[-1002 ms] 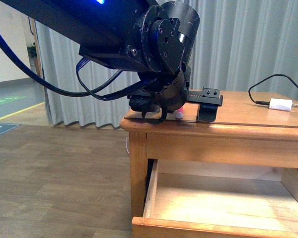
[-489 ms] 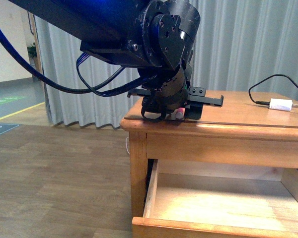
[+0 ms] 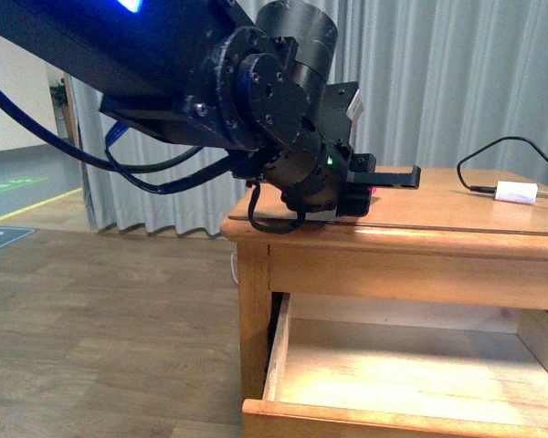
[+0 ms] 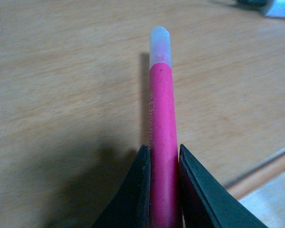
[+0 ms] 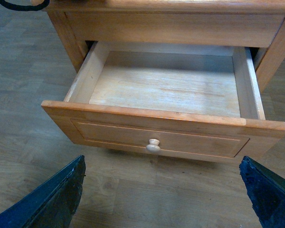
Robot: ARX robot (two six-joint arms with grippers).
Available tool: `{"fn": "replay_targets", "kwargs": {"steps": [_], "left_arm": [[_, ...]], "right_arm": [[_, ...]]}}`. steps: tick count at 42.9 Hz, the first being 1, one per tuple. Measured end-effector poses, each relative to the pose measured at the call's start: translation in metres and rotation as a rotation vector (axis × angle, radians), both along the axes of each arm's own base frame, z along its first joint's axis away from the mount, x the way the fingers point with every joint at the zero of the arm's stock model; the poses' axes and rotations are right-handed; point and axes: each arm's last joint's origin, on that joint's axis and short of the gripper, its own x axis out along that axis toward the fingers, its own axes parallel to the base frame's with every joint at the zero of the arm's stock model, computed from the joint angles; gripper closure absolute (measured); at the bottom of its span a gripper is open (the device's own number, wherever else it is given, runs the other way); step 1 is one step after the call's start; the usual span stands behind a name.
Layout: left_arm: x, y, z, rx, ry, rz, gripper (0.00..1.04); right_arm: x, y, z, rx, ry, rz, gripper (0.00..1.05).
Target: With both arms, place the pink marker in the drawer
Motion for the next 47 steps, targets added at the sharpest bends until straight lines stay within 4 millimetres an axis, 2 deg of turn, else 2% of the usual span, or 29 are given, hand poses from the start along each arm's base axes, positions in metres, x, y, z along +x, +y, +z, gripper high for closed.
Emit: {"fn": "replay_targets", "kwargs": {"steps": [8,15,17,25,38,42,47], "left_arm": [[-0.036,0.021,0.023,-0.017,-0.116,-0.217,0.90],[-0.067,0.038,0.032,-0.008,-0.189,-0.378,0.90],[-0.075,0.042,0.026,0.018,-0.198,-0.420,0.90],[-0.085,0.047,-0.006,0.085,-0.171,-0.490,0.90],[-0.076,0.043,-0.035,0.139,-0.125,-0.441,0.90],[-0.074,0.041,-0.046,0.140,-0.090,-0.446,0.73],[-0.074,0.039,-0.046,0.129,-0.087,-0.447,0.57]], "right_arm": [[0.000,0.000,0.000,0.000,0.000,0.000,0.08],[0.000,0.000,0.000,0.000,0.000,0.000,0.08],[0.000,0.000,0.000,0.000,0.000,0.000,0.08],[0.000,0.000,0.000,0.000,0.000,0.000,0.08],[0.000,0.000,0.000,0.000,0.000,0.000,0.08],[0.000,0.000,0.000,0.000,0.000,0.000,0.08],[0.000,0.000,0.000,0.000,0.000,0.000,0.08]]}}
